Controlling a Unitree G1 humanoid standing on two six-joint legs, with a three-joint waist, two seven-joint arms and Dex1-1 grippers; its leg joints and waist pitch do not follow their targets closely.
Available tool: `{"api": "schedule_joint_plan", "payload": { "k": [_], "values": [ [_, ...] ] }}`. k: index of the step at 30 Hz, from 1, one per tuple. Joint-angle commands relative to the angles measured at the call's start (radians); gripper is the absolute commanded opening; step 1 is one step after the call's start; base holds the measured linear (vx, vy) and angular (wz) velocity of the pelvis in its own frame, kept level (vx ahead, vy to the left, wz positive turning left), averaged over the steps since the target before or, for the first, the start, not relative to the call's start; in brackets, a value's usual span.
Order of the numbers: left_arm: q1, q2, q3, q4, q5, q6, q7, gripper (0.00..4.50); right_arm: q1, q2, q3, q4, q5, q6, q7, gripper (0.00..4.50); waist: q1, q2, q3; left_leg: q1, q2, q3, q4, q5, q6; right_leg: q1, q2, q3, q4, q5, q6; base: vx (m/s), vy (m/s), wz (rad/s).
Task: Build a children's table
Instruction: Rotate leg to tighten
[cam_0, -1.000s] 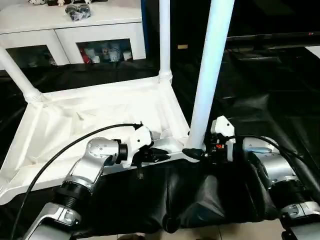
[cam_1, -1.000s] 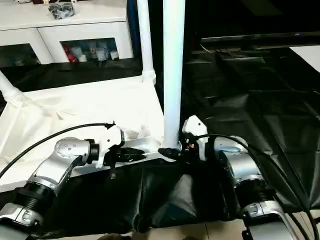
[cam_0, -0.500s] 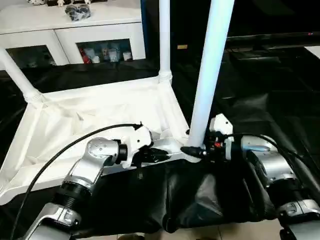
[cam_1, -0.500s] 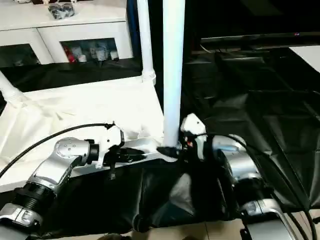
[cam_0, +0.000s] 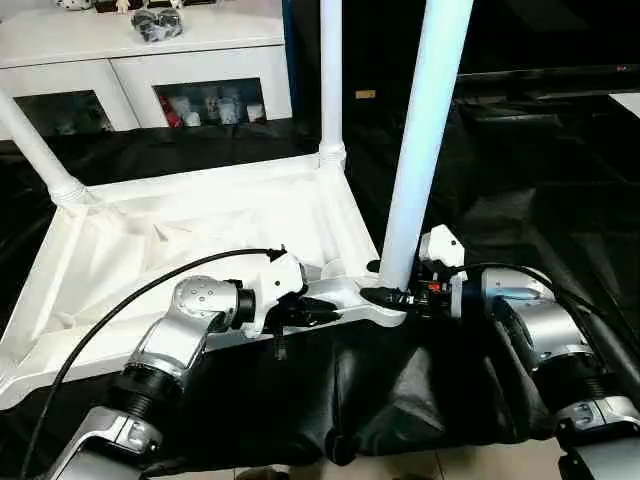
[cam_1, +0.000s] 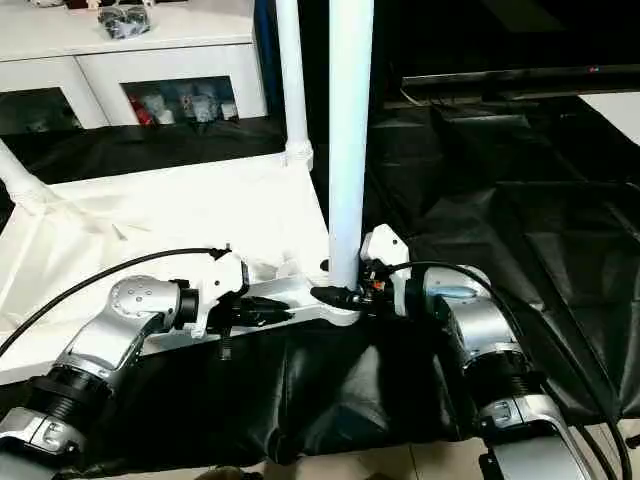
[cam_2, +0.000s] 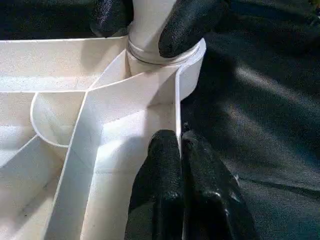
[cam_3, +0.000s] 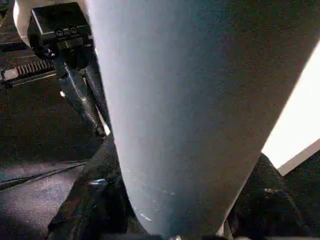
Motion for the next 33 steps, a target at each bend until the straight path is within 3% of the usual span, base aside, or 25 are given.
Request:
{"api": "schedule_joint_plan", "payload": {
  "k": [1, 6, 8, 9, 10, 12, 13, 15, 16, 19, 24, 25, 26, 27, 33],
  "values": [
    [0.002, -0.002, -0.012, -0.044, -0.037, -0.010, -0.034, 0.00, 0.003, -0.010, -0.003, -0.015, 0.005, 0.022, 0.000, 1.99, 0.000, -0.019, -0.068, 0.018, 0.064, -0.030, -0.064, -0.131, 0.118, 0.048, -0.063, 0.042, -0.062, -0.114, -0.266, 0.000, 0.000, 0.00],
    [-0.002, -0.013, -0.008, -0.032, -0.028, -0.014, -0.007, 0.00, 0.016, 0.007, -0.008, -0.013, 0.007, 0.036, -0.032, 1.99, 0.000, -0.018, -0.068, 0.018, 0.064, -0.030, -0.064, -0.132, 0.116, 0.048, -0.063, 0.042, -0.062, -0.110, -0.266, 0.000, 0.000, 0.00],
    [-0.026, -0.036, -0.002, 0.010, 0.010, -0.017, 0.079, 0.00, 0.018, 0.041, -0.015, 0.029, -0.033, 0.012, -0.152, 1.99, -0.001, -0.022, -0.067, 0.019, 0.064, -0.030, -0.065, -0.138, 0.114, 0.047, -0.063, 0.043, -0.064, -0.119, -0.264, 0.000, 0.000, 0.00],
    [-0.026, -0.036, -0.002, 0.010, 0.010, -0.017, 0.079, 0.00, 0.018, 0.041, -0.015, 0.029, -0.033, 0.012, -0.152, 1.99, -0.005, -0.019, -0.064, 0.020, 0.064, -0.031, -0.068, -0.155, 0.100, 0.043, -0.064, 0.044, -0.068, -0.152, -0.259, 0.000, 0.000, 0.00],
    [-0.053, -0.060, 0.007, 0.052, 0.037, -0.015, 0.156, 0.00, 0.013, 0.072, -0.020, 0.069, -0.069, 0.008, -0.266, 1.99, -0.009, -0.022, -0.062, 0.022, 0.061, -0.031, -0.069, -0.174, 0.081, 0.041, -0.063, 0.045, -0.074, -0.198, -0.247, 0.000, 0.000, 0.00],
    [-0.072, -0.082, 0.015, 0.080, 0.047, -0.017, 0.205, 0.00, 0.009, 0.097, -0.025, 0.095, -0.085, 0.002, -0.337, 1.98, -0.011, -0.022, -0.062, 0.024, 0.061, -0.033, -0.071, -0.183, 0.063, 0.044, -0.067, 0.046, -0.076, -0.221, -0.239, 0.000, 0.000, 0.00],
    [-0.107, -0.131, 0.023, 0.124, 0.063, -0.004, 0.294, 0.00, -0.002, 0.157, -0.034, 0.135, -0.104, 0.011, -0.468, 1.98, -0.014, -0.025, -0.059, 0.026, 0.060, -0.034, -0.075, -0.212, 0.046, 0.044, -0.067, 0.045, -0.083, -0.267, -0.225, 0.000, 0.000, 0.00],
    [-0.134, -0.177, 0.024, 0.152, 0.075, 0.014, 0.361, 0.00, -0.014, 0.215, -0.046, 0.161, -0.108, 0.027, -0.577, 1.98, -0.019, -0.019, -0.056, 0.030, 0.059, -0.035, -0.078, -0.234, 0.029, 0.039, -0.066, 0.046, -0.086, -0.299, -0.219, 0.000, 0.000, 0.00],
    [-0.146, -0.198, 0.022, 0.163, 0.081, 0.020, 0.392, 0.00, -0.024, 0.244, -0.056, 0.172, -0.105, 0.037, -0.627, 1.98, -0.024, -0.022, -0.058, 0.030, 0.059, -0.036, -0.079, -0.245, 0.016, 0.042, -0.068, 0.046, -0.088, -0.312, -0.212, 0.000, 0.000, 0.00],
    [-0.175, -0.251, 0.017, 0.191, 0.089, 0.033, 0.451, 0.00, -0.072, 0.316, -0.089, 0.223, -0.104, 0.058, -0.800, 1.98, -0.032, -0.017, -0.058, 0.030, 0.057, -0.038, -0.082, -0.263, 0.010, 0.039, -0.067, 0.046, -0.092, -0.313, -0.206, 0.000, 0.000, 0.00],
    [-0.196, -0.286, -0.005, 0.218, 0.107, -0.005, 0.467, 0.00, -0.121, 0.372, -0.098, 0.255, -0.119, 0.001, -0.887, 1.98, -0.031, -0.019, -0.062, 0.022, 0.055, -0.037, -0.078, -0.230, 0.038, 0.045, -0.069, 0.046, -0.088, -0.249, -0.211, 0.000, 0.000, 0.00],
    [-0.195, -0.285, -0.006, 0.220, 0.108, -0.019, 0.457, 0.00, -0.122, 0.370, -0.089, 0.255, -0.139, -0.020, -0.890, 2.32, -0.031, -0.024, -0.063, 0.021, 0.056, -0.035, -0.077, -0.215, 0.045, 0.045, -0.068, 0.046, -0.086, -0.226, -0.214, 0.000, 0.000, 0.00],
    [-0.195, -0.283, -0.007, 0.221, 0.108, -0.031, 0.448, 0.00, -0.123, 0.370, -0.087, 0.257, -0.151, -0.037, -0.899, 2.53, -0.029, -0.021, -0.064, 0.021, 0.056, -0.035, -0.075, -0.207, 0.053, 0.046, -0.069, 0.046, -0.083, -0.211, -0.221, 0.000, 0.000, 0.00],
    [-0.191, -0.279, -0.006, 0.218, 0.105, -0.040, 0.436, 0.00, -0.123, 0.371, -0.099, 0.256, -0.142, -0.040, -0.898, 2.53, -0.029, -0.024, -0.064, 0.020, 0.056, -0.034, -0.075, -0.202, 0.057, 0.046, -0.070, 0.046, -0.083, -0.204, -0.224, 0.000, 0.000, 0.00],
    [-0.150, -0.222, 0.002, 0.169, 0.068, -0.069, 0.333, 0.00, -0.105, 0.307, -0.117, 0.233, -0.107, -0.067, -0.792, 3.12, -0.027, -0.022, -0.065, 0.018, 0.058, -0.034, -0.073, -0.183, 0.087, 0.050, -0.070, 0.045, -0.078, -0.176, -0.238, 0.000, 0.000, 0.00]
  ]
}}
